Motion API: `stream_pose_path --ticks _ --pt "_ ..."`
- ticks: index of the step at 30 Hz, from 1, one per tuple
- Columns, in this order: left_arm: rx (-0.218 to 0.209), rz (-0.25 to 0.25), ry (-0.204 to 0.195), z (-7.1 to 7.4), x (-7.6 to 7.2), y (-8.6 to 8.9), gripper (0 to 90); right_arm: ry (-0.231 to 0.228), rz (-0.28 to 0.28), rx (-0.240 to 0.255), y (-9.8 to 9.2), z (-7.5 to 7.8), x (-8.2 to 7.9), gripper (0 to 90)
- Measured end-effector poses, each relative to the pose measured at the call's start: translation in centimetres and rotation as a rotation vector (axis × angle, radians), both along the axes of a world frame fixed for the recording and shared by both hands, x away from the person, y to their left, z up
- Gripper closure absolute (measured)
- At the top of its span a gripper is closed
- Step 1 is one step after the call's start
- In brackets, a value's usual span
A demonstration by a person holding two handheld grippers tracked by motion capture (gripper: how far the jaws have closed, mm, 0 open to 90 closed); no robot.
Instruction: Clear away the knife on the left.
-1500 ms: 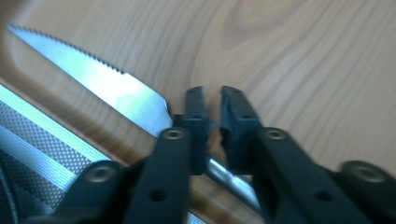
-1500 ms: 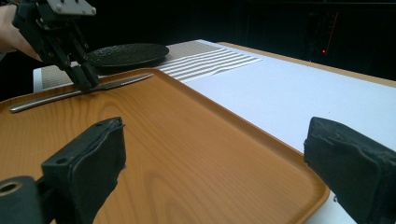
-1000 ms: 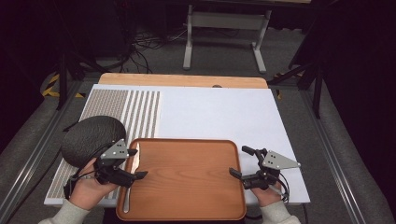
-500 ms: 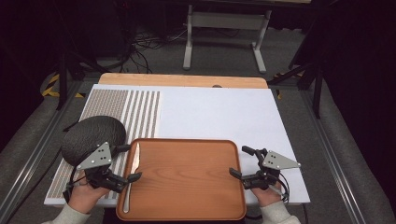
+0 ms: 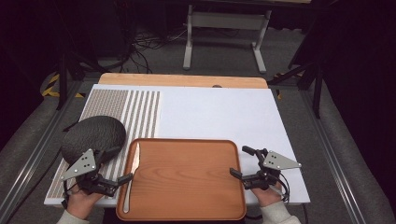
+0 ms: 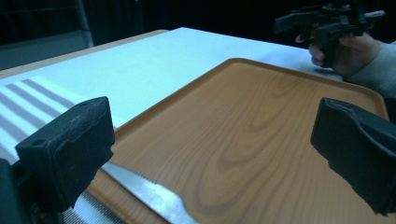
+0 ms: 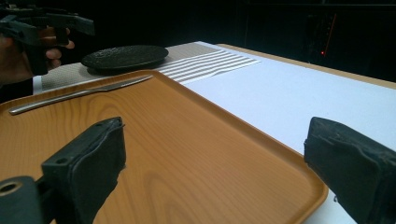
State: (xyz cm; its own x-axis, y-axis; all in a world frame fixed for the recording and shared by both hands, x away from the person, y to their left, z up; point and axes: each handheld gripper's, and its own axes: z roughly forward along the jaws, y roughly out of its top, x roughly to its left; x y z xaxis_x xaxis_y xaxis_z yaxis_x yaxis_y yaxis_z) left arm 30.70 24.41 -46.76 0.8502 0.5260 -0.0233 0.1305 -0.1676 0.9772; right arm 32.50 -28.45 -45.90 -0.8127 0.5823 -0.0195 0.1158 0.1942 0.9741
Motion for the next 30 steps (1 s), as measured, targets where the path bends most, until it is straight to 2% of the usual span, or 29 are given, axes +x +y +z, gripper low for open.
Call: stream_pose_path --ticks 3,6,9,12,17,21,29,30 --pt "0.015 0.010 0.006 -0.6 0.0 0.4 0.3 0.001 0.001 -0.001 0.0 0.0 0.0 6.1" --pt "0.005 0.019 0.019 -1.4 0.0 1.0 0.3 -0.001 0.000 -0.001 -0.1 -0.1 0.0 6.1" --pt "0.000 0.030 0.014 -1.9 0.1 1.4 0.3 0.003 -0.001 0.001 -0.1 -0.2 0.0 6.0" --pt "0.029 0.040 0.001 -2.2 0.1 1.5 0.2 0.006 -0.004 0.001 -0.2 -0.3 0.0 6.0" --pt "0.044 0.039 -0.003 -2.3 0.1 1.3 0.1 0.005 -0.006 0.000 -0.2 -0.3 -0.1 6.0" --pt "0.014 0.029 0.031 -2.4 0.2 1.2 0.0 0.008 -0.009 -0.002 -0.2 -0.3 0.0 6.0" --pt "0.007 0.036 0.029 -2.2 0.0 1.1 0.0 0.003 -0.011 0.003 -0.3 -0.2 -0.1 5.9" --pt "0.013 0.038 0.020 -2.1 0.1 1.2 0.0 0.003 -0.011 0.004 -0.3 -0.2 -0.1 5.9"
